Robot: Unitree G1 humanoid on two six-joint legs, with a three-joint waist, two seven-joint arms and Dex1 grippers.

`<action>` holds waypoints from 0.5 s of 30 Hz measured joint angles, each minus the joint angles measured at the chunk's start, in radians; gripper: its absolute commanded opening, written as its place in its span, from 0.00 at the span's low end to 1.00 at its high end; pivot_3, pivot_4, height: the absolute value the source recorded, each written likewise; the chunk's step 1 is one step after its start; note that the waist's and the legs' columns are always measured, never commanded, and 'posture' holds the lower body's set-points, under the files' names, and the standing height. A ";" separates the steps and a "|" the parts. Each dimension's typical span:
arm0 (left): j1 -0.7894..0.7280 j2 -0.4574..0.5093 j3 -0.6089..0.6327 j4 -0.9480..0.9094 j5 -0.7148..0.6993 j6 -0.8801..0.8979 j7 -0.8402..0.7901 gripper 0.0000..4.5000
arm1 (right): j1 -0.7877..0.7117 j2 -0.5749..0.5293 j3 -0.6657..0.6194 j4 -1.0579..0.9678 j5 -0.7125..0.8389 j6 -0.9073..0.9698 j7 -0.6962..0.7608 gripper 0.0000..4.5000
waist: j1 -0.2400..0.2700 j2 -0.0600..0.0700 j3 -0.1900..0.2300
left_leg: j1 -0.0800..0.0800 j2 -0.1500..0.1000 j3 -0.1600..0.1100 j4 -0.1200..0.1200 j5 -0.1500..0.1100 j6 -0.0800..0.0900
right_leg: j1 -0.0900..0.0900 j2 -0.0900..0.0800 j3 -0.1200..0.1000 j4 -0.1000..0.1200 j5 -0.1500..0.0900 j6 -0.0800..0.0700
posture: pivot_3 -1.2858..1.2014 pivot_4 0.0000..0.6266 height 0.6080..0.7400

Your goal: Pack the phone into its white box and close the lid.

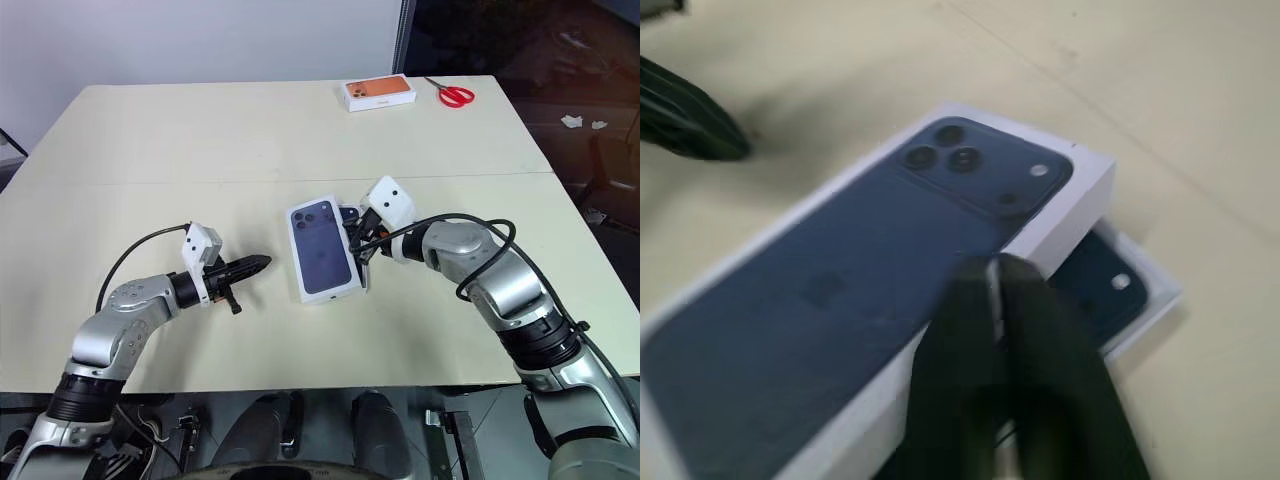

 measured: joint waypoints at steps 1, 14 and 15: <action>0.000 0.000 0.000 0.001 0.000 0.009 0.001 0.00 | 0.005 0.005 0.002 0.009 -0.028 -0.017 0.007 0.01 | 0.002 0.000 0.000 | 0.000 0.000 0.000 0.000 0.000 0.000 | 0.000 0.000 0.000 0.000 0.000 0.000 | 0.52 0.24 1.00; -0.107 -0.134 -0.112 0.115 0.093 0.013 0.063 0.00 | 0.030 0.041 0.007 0.121 -0.269 -0.152 0.085 0.01 | -0.002 0.000 0.000 | 0.000 -0.001 -0.001 0.000 0.000 -0.001 | 0.000 0.000 -0.001 0.001 0.000 0.000 | 0.52 0.24 1.00; -0.109 -0.141 -0.117 0.117 0.098 0.012 0.063 0.00 | 0.030 0.046 0.006 0.121 -0.274 -0.152 0.090 0.01 | -0.001 0.000 0.000 | 0.000 -0.001 -0.001 0.000 0.001 -0.001 | 0.000 0.000 -0.001 0.001 0.000 0.000 | 0.52 0.24 1.00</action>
